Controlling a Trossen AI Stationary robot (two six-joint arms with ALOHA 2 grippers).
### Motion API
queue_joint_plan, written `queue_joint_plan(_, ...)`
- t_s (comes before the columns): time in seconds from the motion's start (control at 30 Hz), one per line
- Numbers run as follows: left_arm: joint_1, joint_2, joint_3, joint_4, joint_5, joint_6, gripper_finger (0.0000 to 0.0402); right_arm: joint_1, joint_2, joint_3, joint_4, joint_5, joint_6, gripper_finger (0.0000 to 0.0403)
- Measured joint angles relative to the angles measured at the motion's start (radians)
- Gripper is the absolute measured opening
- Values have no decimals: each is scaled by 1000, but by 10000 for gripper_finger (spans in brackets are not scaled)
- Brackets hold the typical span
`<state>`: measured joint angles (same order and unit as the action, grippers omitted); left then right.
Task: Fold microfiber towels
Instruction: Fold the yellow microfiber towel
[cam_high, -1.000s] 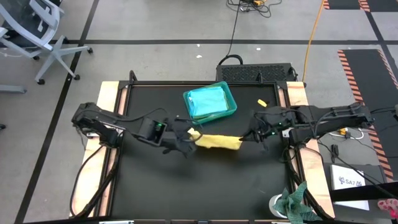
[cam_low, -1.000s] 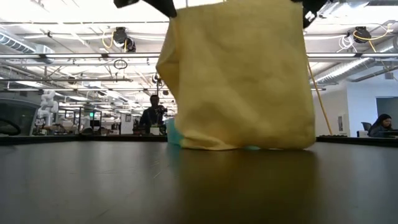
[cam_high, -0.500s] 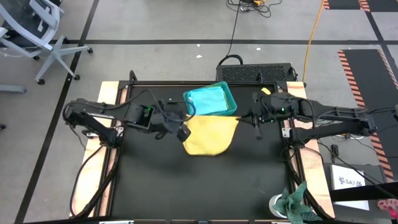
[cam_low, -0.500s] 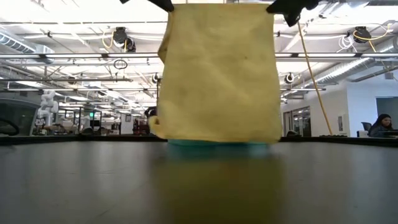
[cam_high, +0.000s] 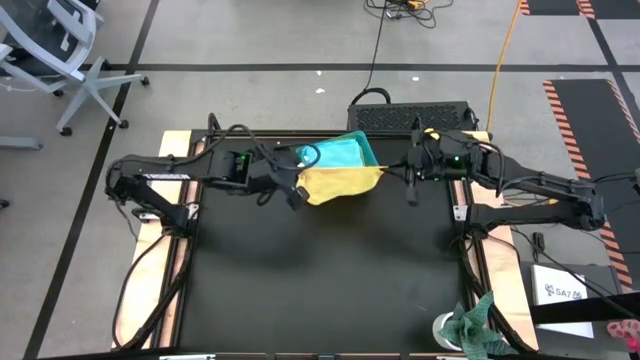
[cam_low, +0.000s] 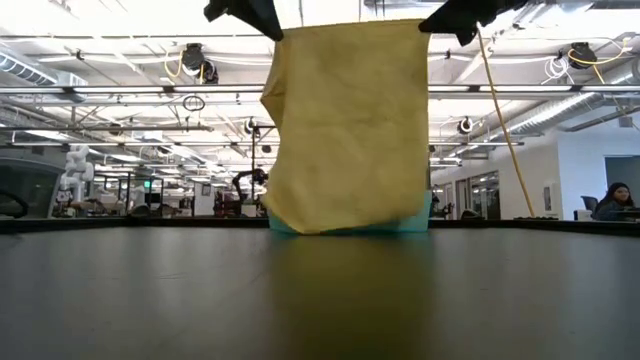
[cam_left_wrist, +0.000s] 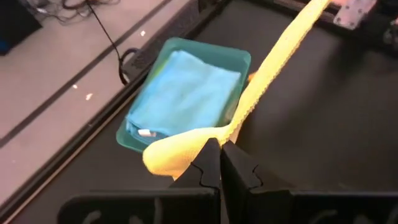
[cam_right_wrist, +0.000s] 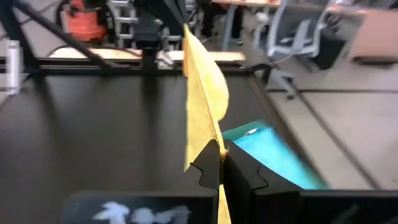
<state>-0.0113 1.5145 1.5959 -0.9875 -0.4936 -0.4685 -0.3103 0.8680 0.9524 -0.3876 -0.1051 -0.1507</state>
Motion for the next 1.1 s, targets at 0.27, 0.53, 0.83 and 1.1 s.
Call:
queue_joint_plan(0.27,-38,87,0,-15,121,-13,0,49,17,0,-251,-54,93,0)
queue_joint_plan(0.53,-122,241,-1,-6,354,-101,0,199,62,-18,-347,-120,243,0)
queue_joint_plan(0.83,-266,390,-1,96,477,-281,1,451,119,-257,-127,-210,526,0)
queue_joint_plan(1.1,-372,497,-2,313,559,-452,1,647,144,-487,234,-178,784,0)
